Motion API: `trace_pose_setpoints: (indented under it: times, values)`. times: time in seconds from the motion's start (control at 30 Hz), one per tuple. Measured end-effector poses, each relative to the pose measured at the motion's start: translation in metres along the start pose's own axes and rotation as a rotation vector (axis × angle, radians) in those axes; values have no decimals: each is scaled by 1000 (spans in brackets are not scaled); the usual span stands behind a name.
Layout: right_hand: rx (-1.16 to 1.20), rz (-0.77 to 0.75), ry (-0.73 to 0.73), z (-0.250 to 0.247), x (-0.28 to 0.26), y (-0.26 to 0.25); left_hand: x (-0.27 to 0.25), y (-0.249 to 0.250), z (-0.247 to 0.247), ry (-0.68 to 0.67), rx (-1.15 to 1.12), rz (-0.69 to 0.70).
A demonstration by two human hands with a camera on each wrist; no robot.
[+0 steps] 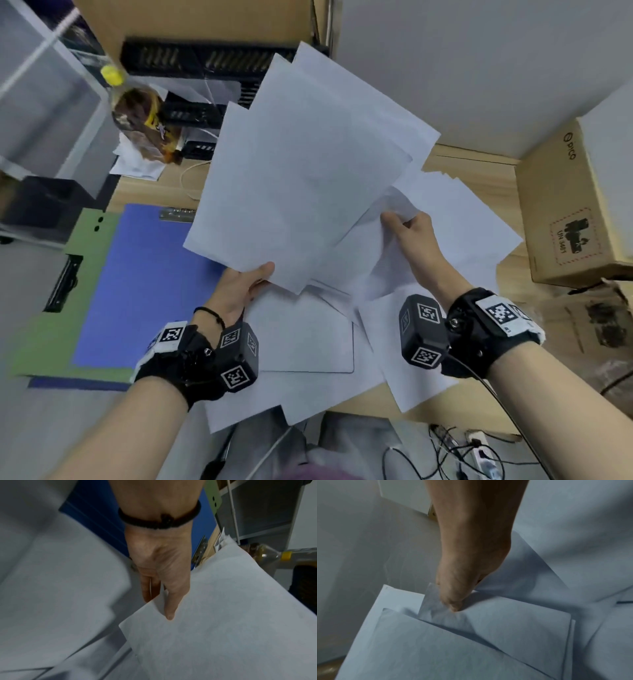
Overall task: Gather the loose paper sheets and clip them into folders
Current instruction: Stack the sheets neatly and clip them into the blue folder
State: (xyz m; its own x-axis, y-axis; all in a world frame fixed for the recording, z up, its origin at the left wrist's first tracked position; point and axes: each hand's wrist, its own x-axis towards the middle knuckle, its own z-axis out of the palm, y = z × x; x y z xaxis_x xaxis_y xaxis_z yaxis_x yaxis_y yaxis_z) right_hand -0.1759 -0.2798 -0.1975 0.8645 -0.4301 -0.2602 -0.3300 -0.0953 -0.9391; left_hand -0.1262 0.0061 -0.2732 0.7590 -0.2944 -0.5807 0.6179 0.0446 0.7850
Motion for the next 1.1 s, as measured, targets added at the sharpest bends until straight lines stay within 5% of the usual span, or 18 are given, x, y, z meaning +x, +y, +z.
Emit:
trace_pose_setpoints:
  times: [0.3,0.6,0.73,0.87,1.1]
  values:
    - [-83,-115,-133,66,-3,-43,-31,43,-60,263,-275,186]
    - [-116,-137,-83,92,-6,-65,-28,46,-64,332,-333,206]
    - [-97,-28,-376,73,-1,-65,-18,49,-65,384,-345,196]
    - [-443,148,-627,69,-7,-48,-9,47,-66,413,-348,163]
    - [-282,233,-317,65,-6,-12,-3,31,-73,505,-308,70]
